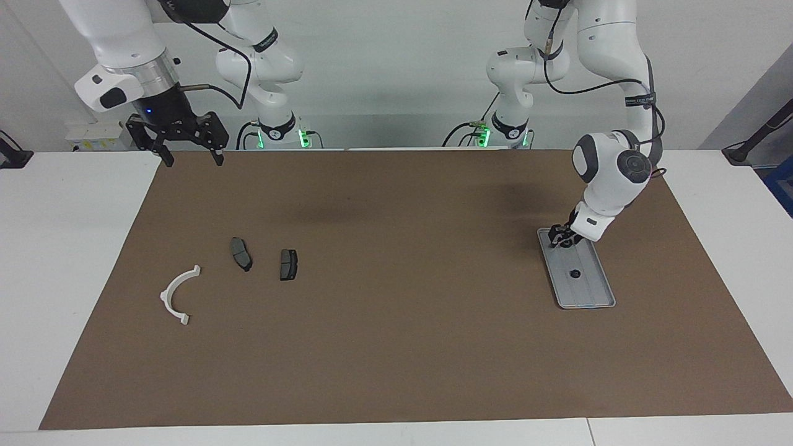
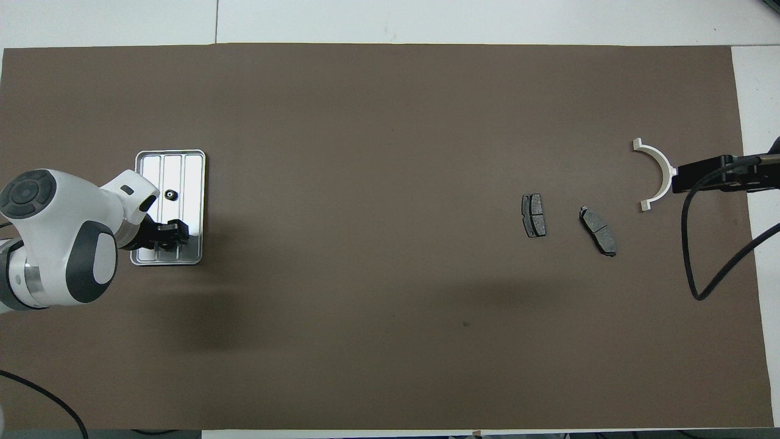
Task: Place bearing gear from tray to pile
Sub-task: 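Lower the left gripper into the silver tray and grasp a black gear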
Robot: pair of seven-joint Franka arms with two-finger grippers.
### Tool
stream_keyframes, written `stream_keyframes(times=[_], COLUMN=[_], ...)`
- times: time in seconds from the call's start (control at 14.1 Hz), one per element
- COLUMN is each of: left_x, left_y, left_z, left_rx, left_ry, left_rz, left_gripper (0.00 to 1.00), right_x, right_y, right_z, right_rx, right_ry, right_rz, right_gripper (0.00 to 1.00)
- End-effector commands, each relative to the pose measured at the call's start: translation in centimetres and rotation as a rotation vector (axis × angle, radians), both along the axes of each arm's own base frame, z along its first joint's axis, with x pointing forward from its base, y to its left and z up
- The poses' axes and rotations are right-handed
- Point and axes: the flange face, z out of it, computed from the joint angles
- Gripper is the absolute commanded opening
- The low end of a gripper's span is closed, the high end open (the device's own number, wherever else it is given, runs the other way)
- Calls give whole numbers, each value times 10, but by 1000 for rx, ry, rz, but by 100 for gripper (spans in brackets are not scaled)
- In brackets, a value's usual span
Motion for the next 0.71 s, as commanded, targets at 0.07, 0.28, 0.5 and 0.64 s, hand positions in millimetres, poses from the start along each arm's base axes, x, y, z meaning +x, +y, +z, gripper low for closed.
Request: stream_keyframes(times=[0.07,0.28,0.5,0.64], left_x=[-2,-3,-2,-1], left_y=[2,2,3,3], left_z=[-2,-2,-2,-1], left_rx=[12,12,12,11], left_ry=[-7,-4,-9,-12], left_rz=[10,12,12,15], left_gripper=[62,61,60,60], right_x=[-12,-12,-14,-14], right_y=[11,21,22,21], right_z=[-1,-1,-1,-1], right_rx=[-1,-4,-3,-5], right_ry=[14,16,22,23], right_rz=[26,41,46,50], right_gripper=[100,100,100,100])
